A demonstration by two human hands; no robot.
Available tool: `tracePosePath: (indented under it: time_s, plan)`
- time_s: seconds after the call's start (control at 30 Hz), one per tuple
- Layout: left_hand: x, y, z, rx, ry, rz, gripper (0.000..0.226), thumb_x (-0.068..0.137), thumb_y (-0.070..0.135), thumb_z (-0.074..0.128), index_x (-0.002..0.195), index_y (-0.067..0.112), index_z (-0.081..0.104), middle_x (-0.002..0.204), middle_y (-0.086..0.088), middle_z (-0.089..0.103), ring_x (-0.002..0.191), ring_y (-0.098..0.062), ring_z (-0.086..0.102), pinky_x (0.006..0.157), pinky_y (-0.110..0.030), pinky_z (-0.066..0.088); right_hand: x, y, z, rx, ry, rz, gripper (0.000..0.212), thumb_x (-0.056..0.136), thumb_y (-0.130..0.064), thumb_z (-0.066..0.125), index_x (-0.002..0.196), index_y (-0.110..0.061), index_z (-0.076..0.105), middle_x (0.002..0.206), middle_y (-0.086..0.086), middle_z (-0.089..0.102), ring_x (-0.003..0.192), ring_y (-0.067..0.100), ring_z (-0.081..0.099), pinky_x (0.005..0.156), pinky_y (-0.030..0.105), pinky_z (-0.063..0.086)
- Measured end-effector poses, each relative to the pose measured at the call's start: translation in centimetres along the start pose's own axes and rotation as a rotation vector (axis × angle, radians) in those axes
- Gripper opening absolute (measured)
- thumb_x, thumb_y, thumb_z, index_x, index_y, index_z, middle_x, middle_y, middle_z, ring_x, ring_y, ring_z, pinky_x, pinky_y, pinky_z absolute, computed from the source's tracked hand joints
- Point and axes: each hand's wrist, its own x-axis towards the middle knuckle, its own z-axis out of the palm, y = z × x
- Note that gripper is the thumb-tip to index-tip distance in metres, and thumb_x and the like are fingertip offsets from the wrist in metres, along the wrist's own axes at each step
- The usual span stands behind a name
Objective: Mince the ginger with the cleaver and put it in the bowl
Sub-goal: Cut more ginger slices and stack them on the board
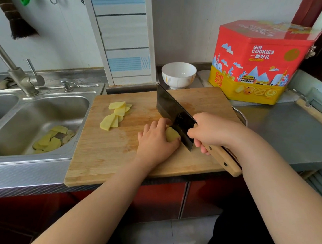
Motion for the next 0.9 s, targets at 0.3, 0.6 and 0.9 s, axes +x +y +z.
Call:
tracePosePath:
  time_s: [0.3,0.6,0.9]
  plan:
    - [-0.2,-0.7,-0.1,0.009,0.017,0.08,0.057,0.078,0.054,0.064,0.123,0.026,0.043,0.122,0.005,0.055,0.114,-0.022,0.045,0.094,-0.037,0.035,0.6,0.6,0.2,0.115,0.013,0.015,0.041,0.093,-0.006,0.046,0.134,-0.006,0.043,0.069,0.009,0.056,0.048,0.015,0.05,0.047,0.028,0.047]
    - [0.1,-2.0,-0.7,0.042,0.133,0.06,0.055,0.077,0.056,0.067,0.118,0.024,0.047,0.116,0.004,0.06,0.11,-0.023,0.05,0.09,-0.034,0.037,1.4,-0.7,0.0,-0.003,-0.032,-0.08,0.018,0.09,-0.008,0.047,0.081,-0.022,0.043,0.072,0.009,0.056,0.052,0.018,0.051,0.053,0.031,0.051]
    - [1.2,-3.3,-2.4,-0.035,0.038,0.383,0.028,0.083,0.041,0.07,0.103,0.025,0.057,0.112,0.006,0.05,0.094,-0.01,0.048,0.079,-0.026,0.044,1.9,-1.5,0.2,-0.07,-0.006,-0.015,0.021,0.092,-0.01,0.048,0.111,-0.004,0.049,0.074,0.011,0.061,0.052,0.018,0.054,0.048,0.028,0.049]
